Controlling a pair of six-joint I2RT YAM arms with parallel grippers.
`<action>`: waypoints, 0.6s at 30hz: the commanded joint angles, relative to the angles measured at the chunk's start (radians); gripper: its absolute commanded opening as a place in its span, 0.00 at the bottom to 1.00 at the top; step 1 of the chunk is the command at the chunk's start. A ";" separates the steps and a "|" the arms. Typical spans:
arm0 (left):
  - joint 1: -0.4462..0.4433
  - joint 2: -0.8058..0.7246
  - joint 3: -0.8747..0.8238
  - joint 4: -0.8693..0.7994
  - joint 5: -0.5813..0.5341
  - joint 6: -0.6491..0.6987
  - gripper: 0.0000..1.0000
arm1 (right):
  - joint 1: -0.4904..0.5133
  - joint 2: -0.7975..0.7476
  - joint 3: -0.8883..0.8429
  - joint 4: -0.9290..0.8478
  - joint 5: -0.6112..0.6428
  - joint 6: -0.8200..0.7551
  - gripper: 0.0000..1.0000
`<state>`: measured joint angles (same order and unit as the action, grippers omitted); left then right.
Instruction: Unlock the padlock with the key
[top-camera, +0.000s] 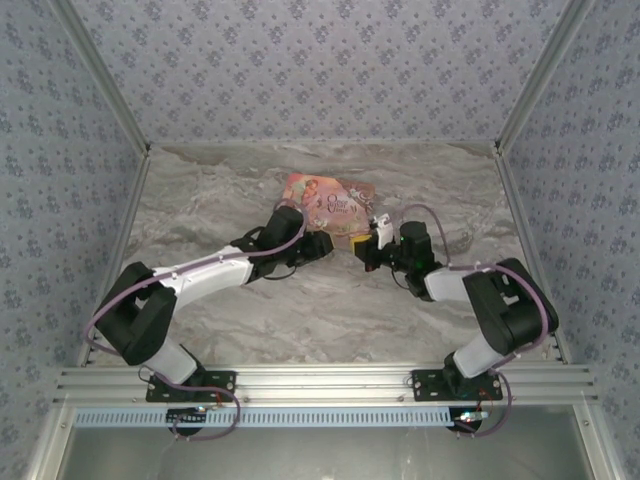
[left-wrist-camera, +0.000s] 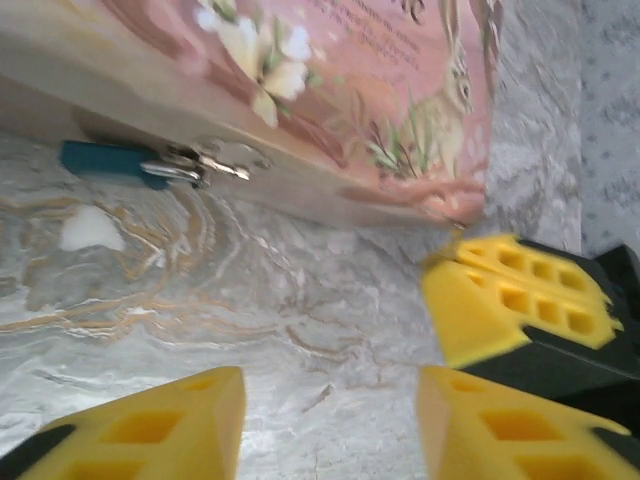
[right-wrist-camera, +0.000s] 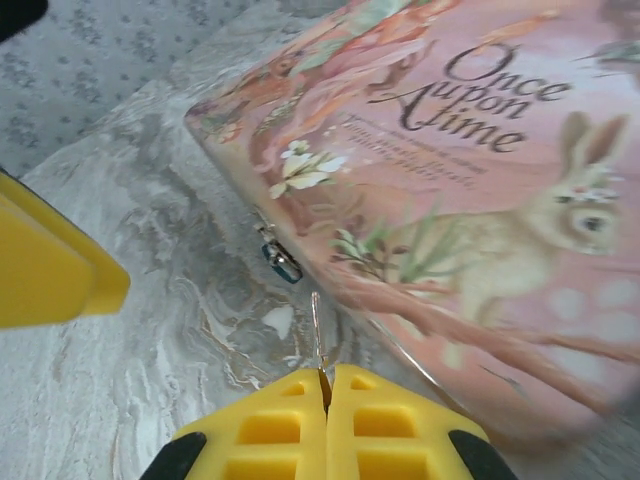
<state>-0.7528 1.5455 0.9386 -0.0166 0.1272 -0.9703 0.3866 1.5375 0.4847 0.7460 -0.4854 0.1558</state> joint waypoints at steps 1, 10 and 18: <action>0.008 -0.019 0.081 -0.109 -0.098 0.125 0.63 | -0.022 -0.112 -0.027 -0.162 0.126 0.041 0.00; 0.013 0.158 0.320 -0.189 -0.134 0.303 0.84 | -0.054 -0.439 0.009 -0.677 0.295 0.116 0.00; 0.002 0.377 0.549 -0.193 -0.060 0.371 0.84 | -0.055 -0.592 0.071 -0.998 0.384 0.147 0.00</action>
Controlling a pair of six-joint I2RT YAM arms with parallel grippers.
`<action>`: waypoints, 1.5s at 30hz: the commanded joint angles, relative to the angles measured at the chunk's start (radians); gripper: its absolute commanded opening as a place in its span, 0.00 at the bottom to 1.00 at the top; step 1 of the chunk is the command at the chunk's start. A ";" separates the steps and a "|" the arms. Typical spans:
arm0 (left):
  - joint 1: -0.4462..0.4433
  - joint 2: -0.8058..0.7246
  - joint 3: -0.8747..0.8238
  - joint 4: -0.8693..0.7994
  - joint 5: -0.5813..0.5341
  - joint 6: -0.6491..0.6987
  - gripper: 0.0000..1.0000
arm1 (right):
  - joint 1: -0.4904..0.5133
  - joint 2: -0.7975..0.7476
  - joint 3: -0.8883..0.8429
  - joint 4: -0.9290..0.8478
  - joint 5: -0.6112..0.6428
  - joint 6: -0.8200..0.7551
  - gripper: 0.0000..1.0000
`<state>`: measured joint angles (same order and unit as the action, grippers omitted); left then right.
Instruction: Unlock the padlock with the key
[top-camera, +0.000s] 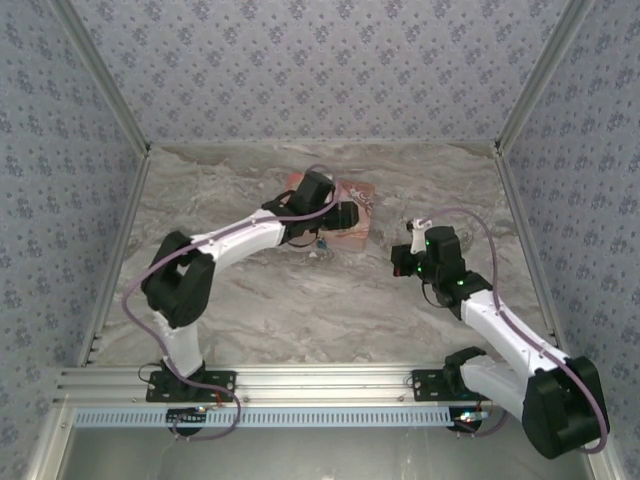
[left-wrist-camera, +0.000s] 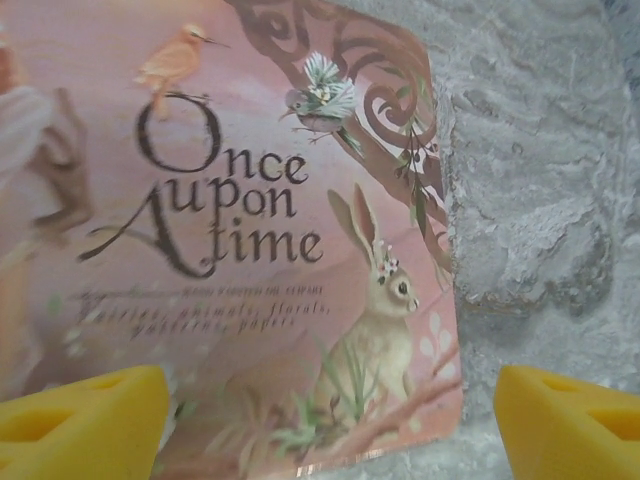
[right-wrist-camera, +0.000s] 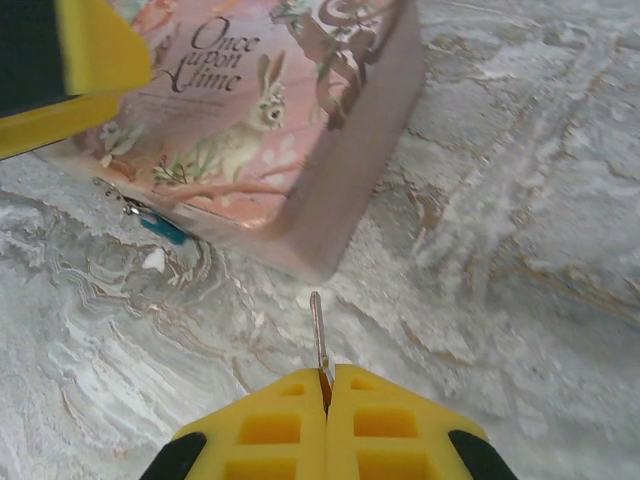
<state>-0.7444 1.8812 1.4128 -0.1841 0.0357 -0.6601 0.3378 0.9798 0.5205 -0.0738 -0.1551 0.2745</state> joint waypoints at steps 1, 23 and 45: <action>-0.008 0.065 0.108 -0.038 0.033 0.071 0.84 | -0.005 -0.043 0.037 -0.200 0.057 0.029 0.00; -0.063 0.050 -0.046 -0.075 0.107 0.121 0.78 | -0.006 -0.110 0.035 -0.313 0.121 0.028 0.00; -0.095 -0.452 -0.451 0.113 -0.019 0.229 0.95 | 0.093 -0.073 0.018 -0.168 0.022 0.073 0.00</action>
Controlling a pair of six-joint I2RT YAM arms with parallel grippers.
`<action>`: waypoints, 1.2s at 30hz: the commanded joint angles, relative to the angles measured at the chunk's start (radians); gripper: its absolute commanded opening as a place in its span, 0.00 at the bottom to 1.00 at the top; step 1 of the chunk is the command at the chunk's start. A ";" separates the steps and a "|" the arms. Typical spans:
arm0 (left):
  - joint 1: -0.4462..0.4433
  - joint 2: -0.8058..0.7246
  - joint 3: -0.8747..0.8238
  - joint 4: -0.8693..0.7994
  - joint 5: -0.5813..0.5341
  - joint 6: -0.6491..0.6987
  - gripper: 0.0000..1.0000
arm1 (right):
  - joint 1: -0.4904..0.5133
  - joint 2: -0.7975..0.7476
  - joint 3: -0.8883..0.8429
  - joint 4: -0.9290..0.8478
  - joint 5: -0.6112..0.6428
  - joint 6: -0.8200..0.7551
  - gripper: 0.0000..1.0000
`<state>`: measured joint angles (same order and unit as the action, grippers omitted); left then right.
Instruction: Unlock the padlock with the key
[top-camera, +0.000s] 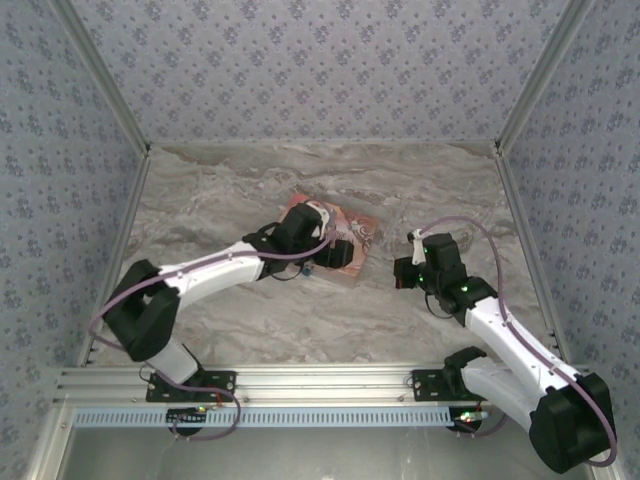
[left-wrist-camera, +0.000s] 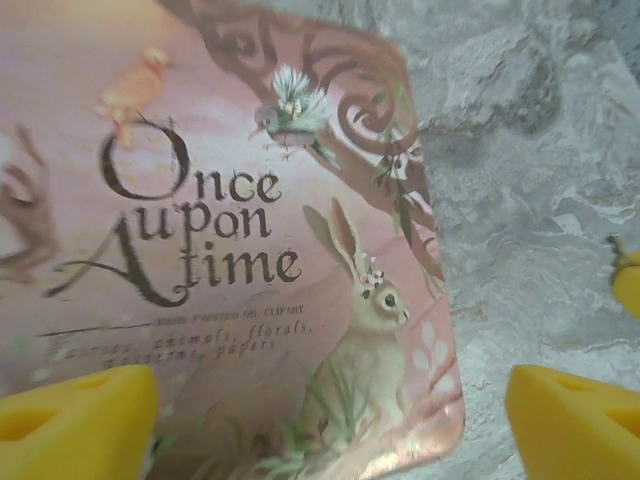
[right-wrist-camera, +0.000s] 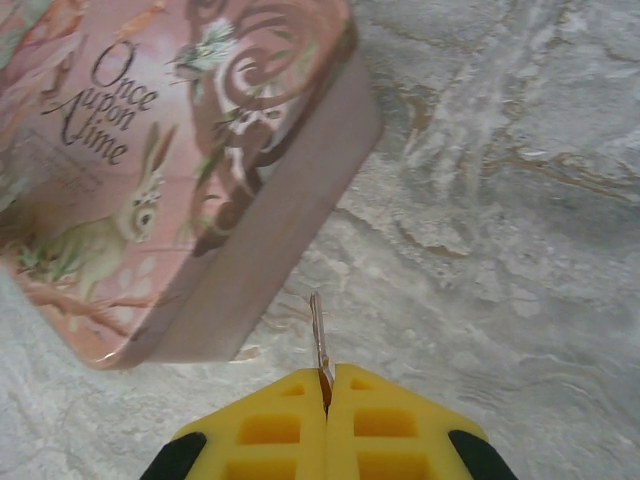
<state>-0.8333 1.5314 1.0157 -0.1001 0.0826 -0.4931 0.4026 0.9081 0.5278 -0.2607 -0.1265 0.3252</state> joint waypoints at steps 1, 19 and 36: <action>-0.006 -0.147 -0.096 0.047 -0.081 0.080 0.99 | 0.044 -0.001 0.017 0.015 0.003 0.025 0.00; 0.000 -0.380 -0.535 0.258 -0.145 0.292 0.99 | 0.231 -0.010 0.097 0.002 0.099 0.158 0.00; 0.066 -0.125 -0.513 0.523 -0.021 0.223 0.88 | 0.268 -0.113 0.096 -0.030 0.181 0.224 0.00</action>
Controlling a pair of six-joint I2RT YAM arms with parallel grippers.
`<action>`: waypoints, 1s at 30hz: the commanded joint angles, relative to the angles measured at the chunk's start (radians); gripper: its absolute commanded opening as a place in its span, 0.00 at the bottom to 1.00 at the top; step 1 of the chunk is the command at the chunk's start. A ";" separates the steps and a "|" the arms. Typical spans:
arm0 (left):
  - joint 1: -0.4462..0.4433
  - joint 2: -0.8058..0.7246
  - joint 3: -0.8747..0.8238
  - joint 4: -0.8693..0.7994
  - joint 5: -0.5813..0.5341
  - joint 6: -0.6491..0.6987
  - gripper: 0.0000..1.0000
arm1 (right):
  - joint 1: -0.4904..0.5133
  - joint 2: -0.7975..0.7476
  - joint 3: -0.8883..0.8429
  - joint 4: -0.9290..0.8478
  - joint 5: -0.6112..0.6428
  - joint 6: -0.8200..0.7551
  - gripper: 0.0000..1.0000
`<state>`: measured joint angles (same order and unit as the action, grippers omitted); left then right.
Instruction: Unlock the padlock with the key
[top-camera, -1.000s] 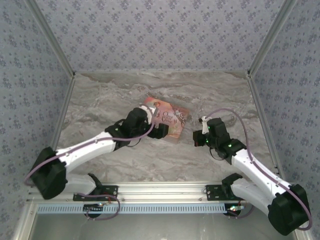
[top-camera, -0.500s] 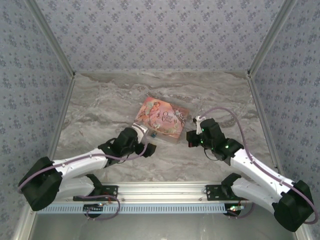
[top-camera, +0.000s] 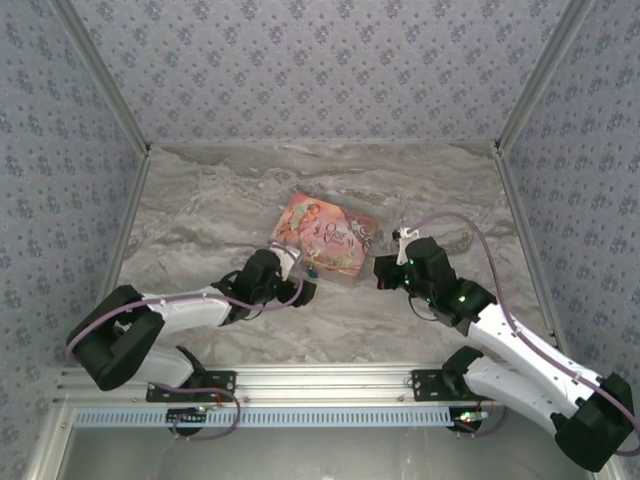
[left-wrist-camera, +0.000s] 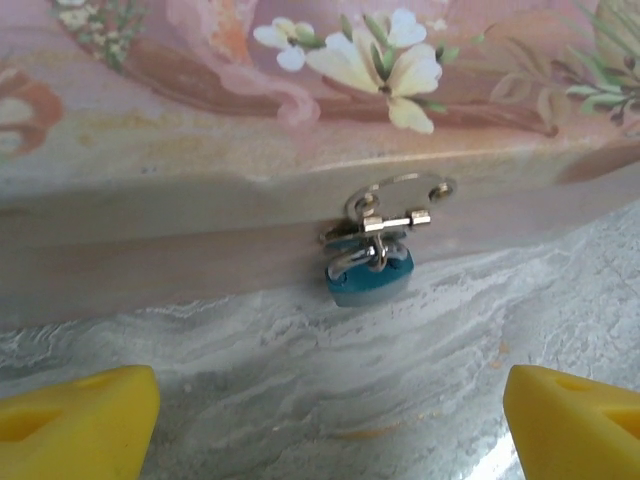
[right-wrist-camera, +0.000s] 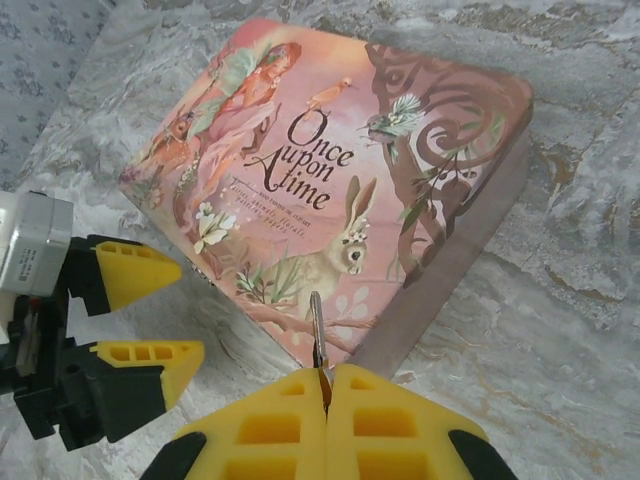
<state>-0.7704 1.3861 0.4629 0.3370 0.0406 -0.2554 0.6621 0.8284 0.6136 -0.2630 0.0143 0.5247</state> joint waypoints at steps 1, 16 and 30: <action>0.003 0.033 0.047 0.083 0.015 -0.016 0.88 | 0.007 -0.046 0.005 -0.031 0.051 0.030 0.00; 0.001 0.140 0.066 0.165 -0.037 -0.056 0.78 | 0.004 -0.079 -0.020 -0.032 0.069 0.046 0.00; -0.015 0.204 0.105 0.191 0.013 -0.076 0.67 | 0.002 -0.093 -0.032 -0.043 0.078 0.043 0.00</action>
<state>-0.7765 1.5761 0.5358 0.4786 0.0223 -0.3195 0.6617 0.7525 0.5926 -0.2871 0.0677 0.5583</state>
